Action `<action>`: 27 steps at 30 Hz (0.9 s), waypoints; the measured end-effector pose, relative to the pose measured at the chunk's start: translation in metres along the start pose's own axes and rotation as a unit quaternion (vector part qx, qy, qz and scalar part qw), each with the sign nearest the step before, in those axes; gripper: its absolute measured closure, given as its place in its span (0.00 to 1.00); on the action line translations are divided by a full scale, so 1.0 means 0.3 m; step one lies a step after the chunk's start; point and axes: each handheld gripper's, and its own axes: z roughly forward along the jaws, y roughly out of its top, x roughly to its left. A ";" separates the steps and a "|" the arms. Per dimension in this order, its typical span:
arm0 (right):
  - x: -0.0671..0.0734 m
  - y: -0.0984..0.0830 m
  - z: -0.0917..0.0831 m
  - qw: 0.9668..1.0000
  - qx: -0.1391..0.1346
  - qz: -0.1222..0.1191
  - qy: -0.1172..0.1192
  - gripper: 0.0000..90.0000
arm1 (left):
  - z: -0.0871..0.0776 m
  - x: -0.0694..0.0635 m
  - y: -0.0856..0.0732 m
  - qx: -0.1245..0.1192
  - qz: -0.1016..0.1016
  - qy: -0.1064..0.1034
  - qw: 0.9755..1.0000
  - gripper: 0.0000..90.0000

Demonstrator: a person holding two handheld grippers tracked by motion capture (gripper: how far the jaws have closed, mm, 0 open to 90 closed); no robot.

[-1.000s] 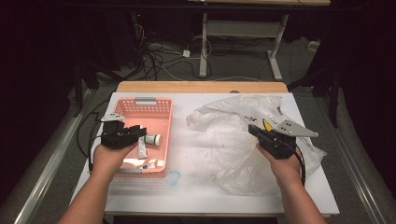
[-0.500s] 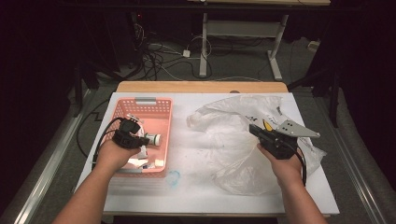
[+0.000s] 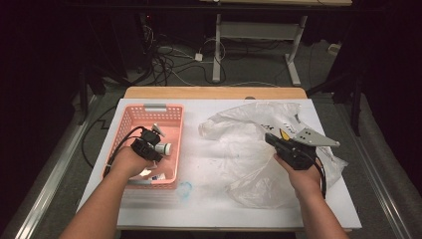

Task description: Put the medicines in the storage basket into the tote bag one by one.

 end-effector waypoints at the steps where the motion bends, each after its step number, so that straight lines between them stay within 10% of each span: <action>1: -0.001 0.000 -0.001 1.000 -0.001 0.000 0.000 1.00 | 0.005 0.000 0.001 0.002 0.000 0.001 1.000 0.97; 12: -0.004 0.001 -0.007 1.000 -0.003 0.000 0.001 1.00 | -0.014 0.060 -0.030 0.015 -0.031 0.024 0.999 0.97; 27: -0.002 -0.001 -0.005 1.000 -0.001 -0.001 0.000 1.00 | -0.102 0.121 -0.092 -0.063 -0.060 0.048 0.995 0.97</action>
